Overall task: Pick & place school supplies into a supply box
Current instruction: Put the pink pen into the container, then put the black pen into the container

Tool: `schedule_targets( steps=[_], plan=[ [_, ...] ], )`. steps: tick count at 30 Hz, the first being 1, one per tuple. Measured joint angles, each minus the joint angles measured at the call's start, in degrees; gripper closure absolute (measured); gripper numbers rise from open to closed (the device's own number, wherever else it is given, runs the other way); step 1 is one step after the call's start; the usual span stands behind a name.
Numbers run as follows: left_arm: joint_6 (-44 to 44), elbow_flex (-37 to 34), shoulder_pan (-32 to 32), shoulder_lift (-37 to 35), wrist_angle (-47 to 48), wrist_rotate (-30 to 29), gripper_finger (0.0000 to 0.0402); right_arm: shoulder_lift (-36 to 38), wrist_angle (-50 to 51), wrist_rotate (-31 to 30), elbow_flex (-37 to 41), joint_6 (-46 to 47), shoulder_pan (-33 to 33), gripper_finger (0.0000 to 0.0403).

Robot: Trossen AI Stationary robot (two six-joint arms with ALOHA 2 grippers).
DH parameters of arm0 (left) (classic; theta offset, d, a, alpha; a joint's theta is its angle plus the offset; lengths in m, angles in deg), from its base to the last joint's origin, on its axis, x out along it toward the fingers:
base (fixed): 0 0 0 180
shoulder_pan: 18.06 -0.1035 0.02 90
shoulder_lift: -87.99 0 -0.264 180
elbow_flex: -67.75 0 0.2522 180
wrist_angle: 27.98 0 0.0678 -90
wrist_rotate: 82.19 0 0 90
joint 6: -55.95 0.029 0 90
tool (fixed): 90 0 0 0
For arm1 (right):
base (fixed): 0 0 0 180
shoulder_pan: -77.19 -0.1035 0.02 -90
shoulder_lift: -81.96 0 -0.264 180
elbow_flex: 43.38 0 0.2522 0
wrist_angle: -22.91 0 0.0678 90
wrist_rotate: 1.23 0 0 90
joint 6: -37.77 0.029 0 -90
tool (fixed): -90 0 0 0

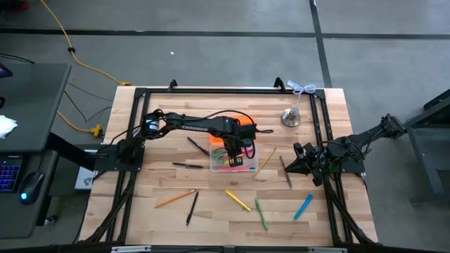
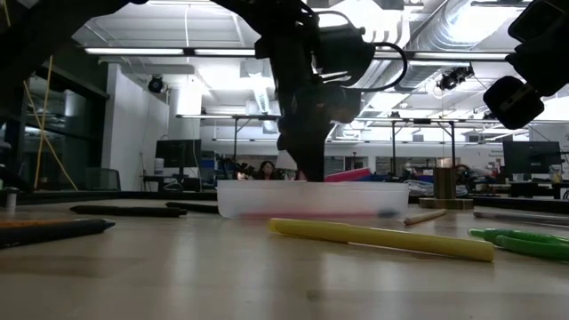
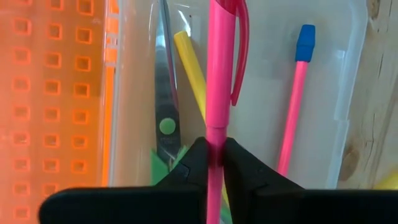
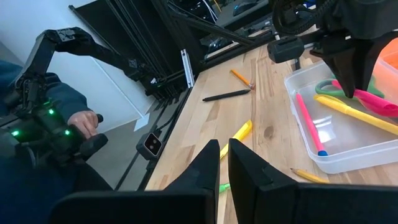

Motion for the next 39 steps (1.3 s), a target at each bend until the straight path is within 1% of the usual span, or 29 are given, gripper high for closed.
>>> schedule_targets(
  steps=[4,7,20,34,39],
  plan=[
    [0.1,0.0,0.0,0.0,0.0,0.0,0.0312,0.0,0.0,0.0,0.0,0.0,0.0,0.0391],
    [0.1,0.0,0.0,0.0,0.0,0.0,0.0301,0.0,0.0,0.0,0.0,0.0,0.0,0.0391],
    [-0.1,0.0,0.0,0.0,0.2,-0.4,0.0298,0.0,0.0,0.0,0.0,0.0,0.0,0.0391],
    [0.0,7.2,0.0,-0.2,12.5,0.0,0.0298,0.0,0.0,0.0,0.0,0.0,0.0,0.0391],
    [-1.5,9.0,0.0,-0.2,14.2,0.0,0.0298,0.0,0.0,0.0,0.0,0.0,0.0,0.0391]
  ],
)
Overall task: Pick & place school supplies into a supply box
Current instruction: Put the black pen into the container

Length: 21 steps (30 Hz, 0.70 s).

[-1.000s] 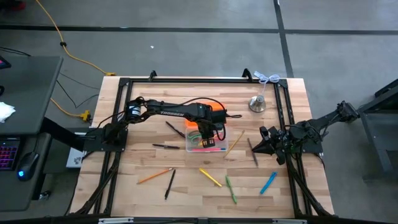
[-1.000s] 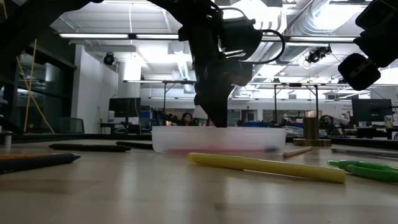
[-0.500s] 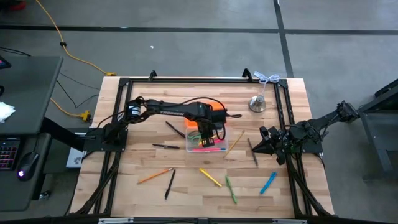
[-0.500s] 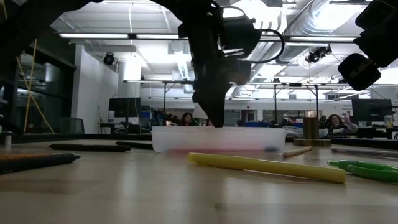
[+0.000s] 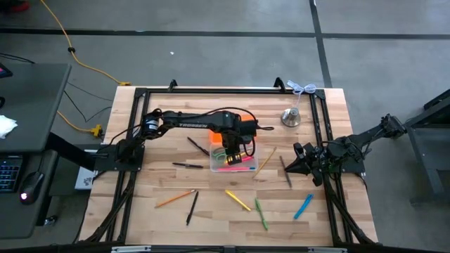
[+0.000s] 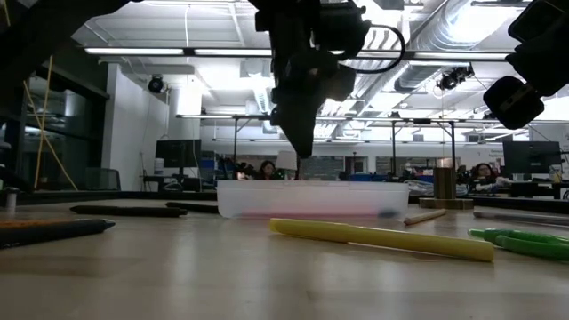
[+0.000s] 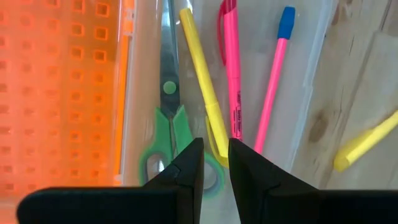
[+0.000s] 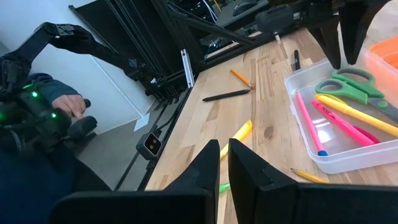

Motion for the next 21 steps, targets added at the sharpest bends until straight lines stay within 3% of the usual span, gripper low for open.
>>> schedule_targets(
  steps=[21],
  plan=[
    [-3.3,0.7,0.0,-1.3,2.9,-0.2,0.0298,0.0,-0.5,0.0,0.0,0.0,0.0,0.0391]
  ],
)
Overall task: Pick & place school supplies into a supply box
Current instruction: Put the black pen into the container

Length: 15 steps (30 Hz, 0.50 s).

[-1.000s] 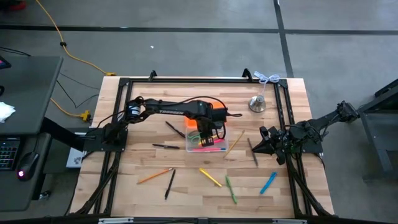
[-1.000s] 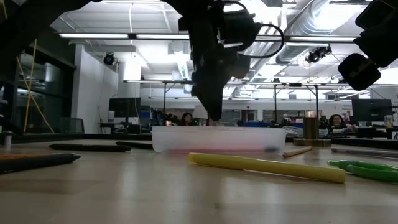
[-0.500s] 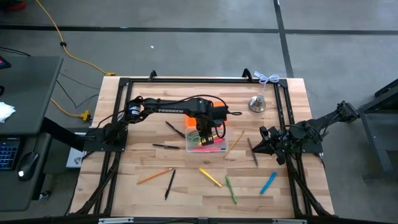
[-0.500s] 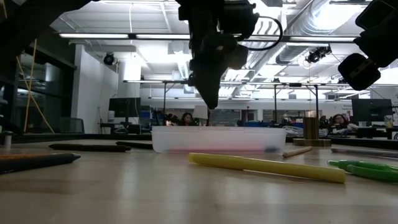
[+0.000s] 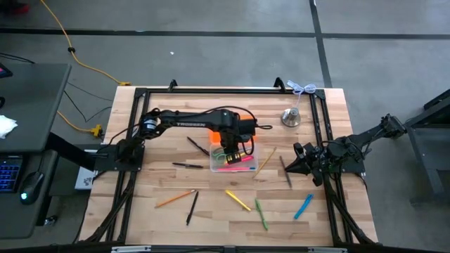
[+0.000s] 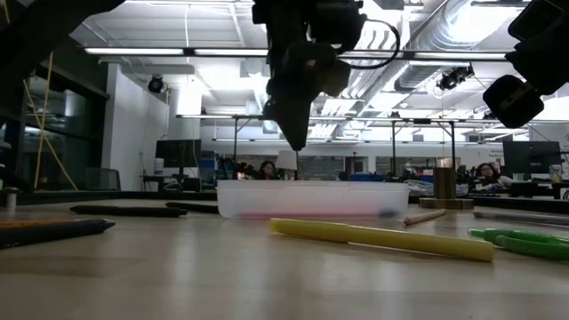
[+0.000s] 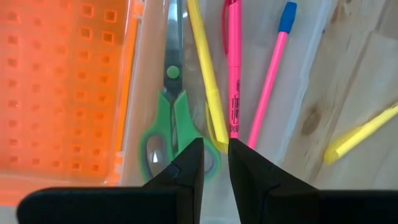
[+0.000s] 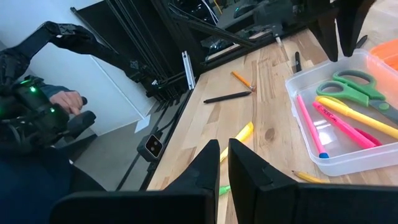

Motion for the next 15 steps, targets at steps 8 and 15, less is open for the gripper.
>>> schedule_targets(
  steps=[8,15],
  plan=[
    [-1.2,0.0,0.0,-3.0,-0.4,0.4,0.0298,0.0,-0.4,-1.7,0.0,0.0,0.0,0.0391],
    [-1.6,0.0,0.0,-7.7,-4.2,-0.1,0.0298,0.1,-1.0,-7.7,0.0,0.0,0.0,0.0391]
  ],
)
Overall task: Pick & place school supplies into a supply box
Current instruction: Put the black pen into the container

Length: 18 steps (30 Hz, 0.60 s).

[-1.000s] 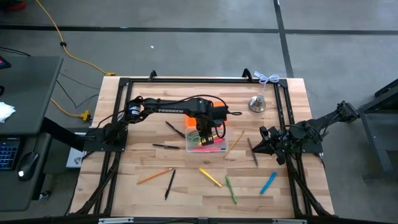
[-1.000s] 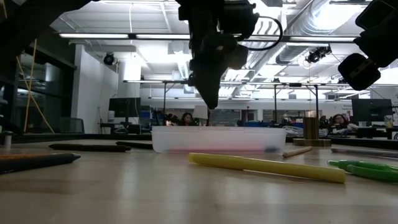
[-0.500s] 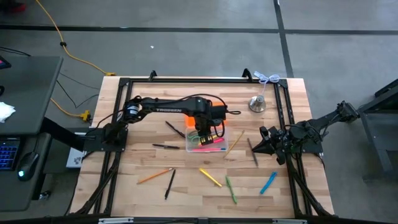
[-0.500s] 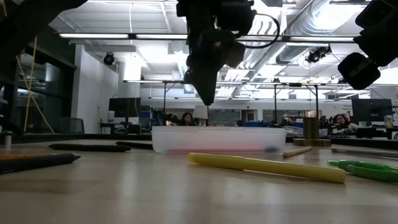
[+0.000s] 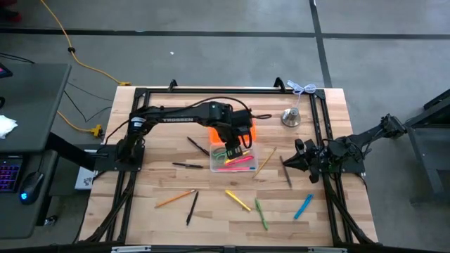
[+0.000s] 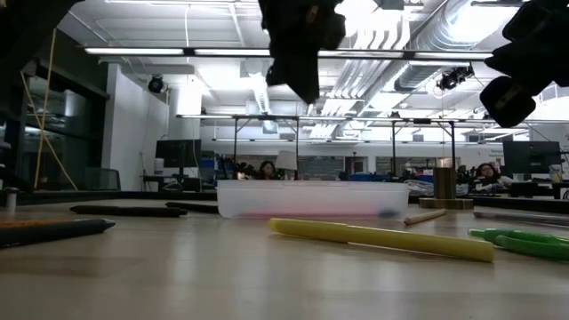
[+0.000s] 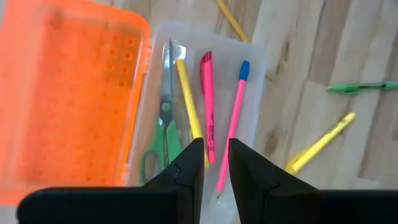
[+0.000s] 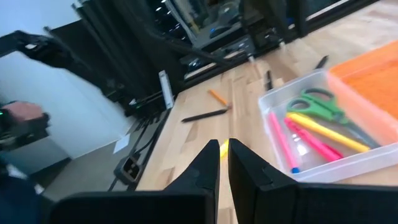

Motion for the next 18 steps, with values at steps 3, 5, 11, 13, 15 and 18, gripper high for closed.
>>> schedule_targets(
  steps=[3,5,11,13,15,18],
  plan=[
    [-0.2,0.0,0.0,-1.3,-0.1,-1.1,0.0298,0.0,-0.2,-1.3,0.0,0.0,0.0,0.0391],
    [-0.6,0.0,0.0,-1.8,0.0,-1.3,0.0298,0.0,-0.2,-1.7,0.0,0.0,0.0,0.0391],
    [-1.0,0.0,0.0,-3.9,0.4,-2.3,0.0298,0.0,-0.2,-1.8,0.0,0.0,0.0,0.0391],
    [-1.1,0.0,0.0,-5.0,0.6,-2.8,0.0298,0.0,-0.2,-1.8,0.0,0.0,0.0,0.0391],
    [-1.1,0.0,0.0,-6.3,1.1,-3.7,0.0298,0.0,-0.2,-1.8,0.0,0.0,0.0,0.0391],
    [-1.5,-0.2,0.0,-8.5,1.0,-5.1,0.0298,0.0,-0.2,-1.8,0.0,0.0,0.0,0.0391]
  ],
)
